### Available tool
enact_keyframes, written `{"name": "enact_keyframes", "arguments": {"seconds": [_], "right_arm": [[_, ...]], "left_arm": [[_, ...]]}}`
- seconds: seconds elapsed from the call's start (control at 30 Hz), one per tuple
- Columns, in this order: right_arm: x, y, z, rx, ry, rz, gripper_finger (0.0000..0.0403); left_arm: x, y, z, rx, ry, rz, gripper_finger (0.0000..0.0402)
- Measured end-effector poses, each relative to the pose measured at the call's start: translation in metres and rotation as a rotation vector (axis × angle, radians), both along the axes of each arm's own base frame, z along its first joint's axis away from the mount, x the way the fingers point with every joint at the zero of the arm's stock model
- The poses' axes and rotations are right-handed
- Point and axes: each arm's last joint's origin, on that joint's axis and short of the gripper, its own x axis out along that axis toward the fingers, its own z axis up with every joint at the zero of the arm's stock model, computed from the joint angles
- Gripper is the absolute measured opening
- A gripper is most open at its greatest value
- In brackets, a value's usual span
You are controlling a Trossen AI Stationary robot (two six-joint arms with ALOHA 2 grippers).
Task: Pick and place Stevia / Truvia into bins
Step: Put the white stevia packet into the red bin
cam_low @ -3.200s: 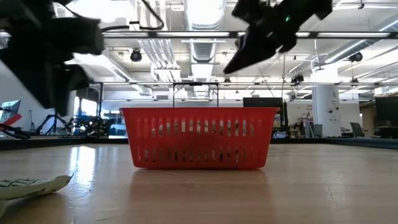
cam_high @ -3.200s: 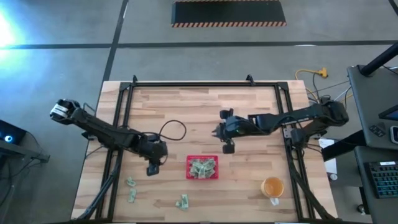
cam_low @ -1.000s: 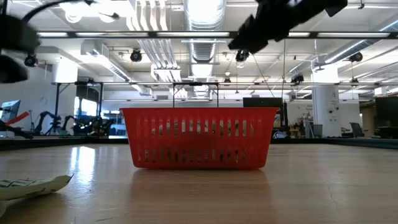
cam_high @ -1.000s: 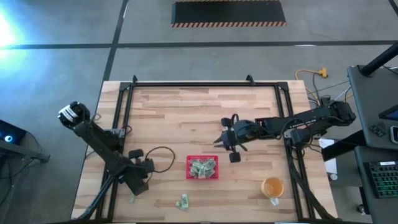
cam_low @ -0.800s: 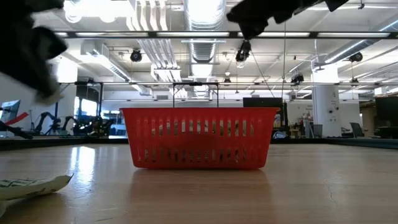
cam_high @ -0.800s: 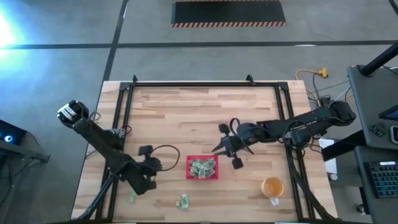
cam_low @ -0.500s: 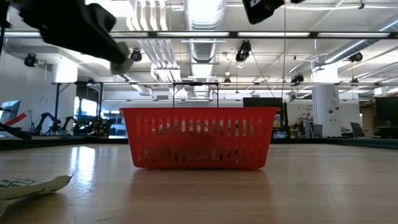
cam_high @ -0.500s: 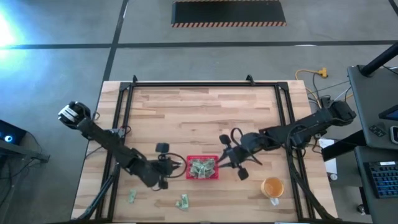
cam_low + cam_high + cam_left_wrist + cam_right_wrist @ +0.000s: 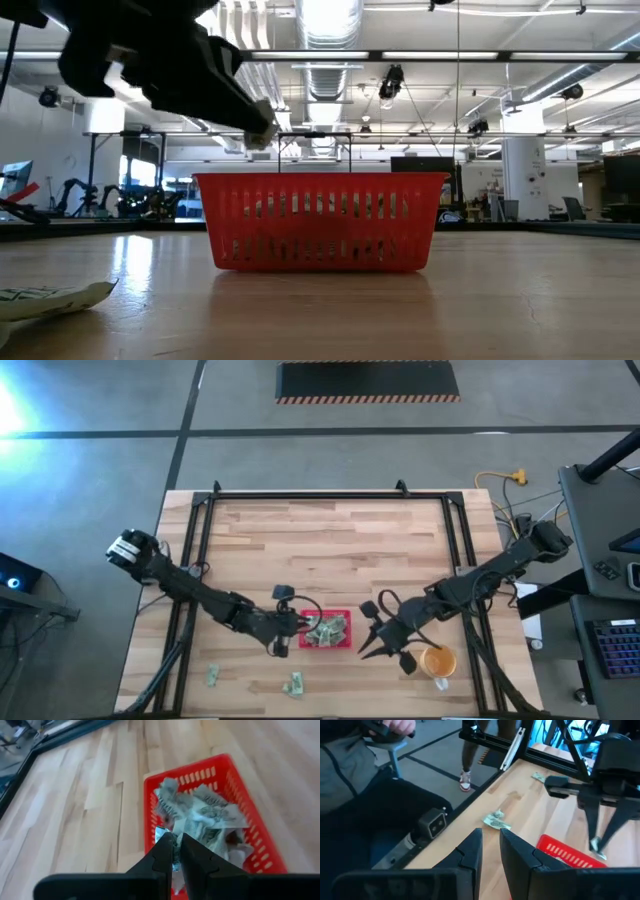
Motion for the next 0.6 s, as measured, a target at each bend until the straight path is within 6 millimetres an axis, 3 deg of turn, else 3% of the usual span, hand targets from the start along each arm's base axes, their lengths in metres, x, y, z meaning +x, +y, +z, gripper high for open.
{"name": "enact_keyframes", "arguments": {"seconds": [0.23,0.43,0.6], "right_arm": [[-0.0012,0.0020,-0.0005,0.020,0.015,-0.005,0.0057],[-0.0028,0.0011,-0.0056,0.029,0.047,-0.016,0.0057],[-0.0037,0.0013,-0.0078,0.051,0.070,-0.028,0.0057]], "left_arm": [[0.0021,0.0000,-0.0059,0.001,0.022,-0.010,0.0038],[0.0027,0.0000,-0.0046,-0.011,0.016,-0.009,0.0126],[-0.0032,-0.0033,0.0000,-0.140,0.086,0.012,0.0182]]}}
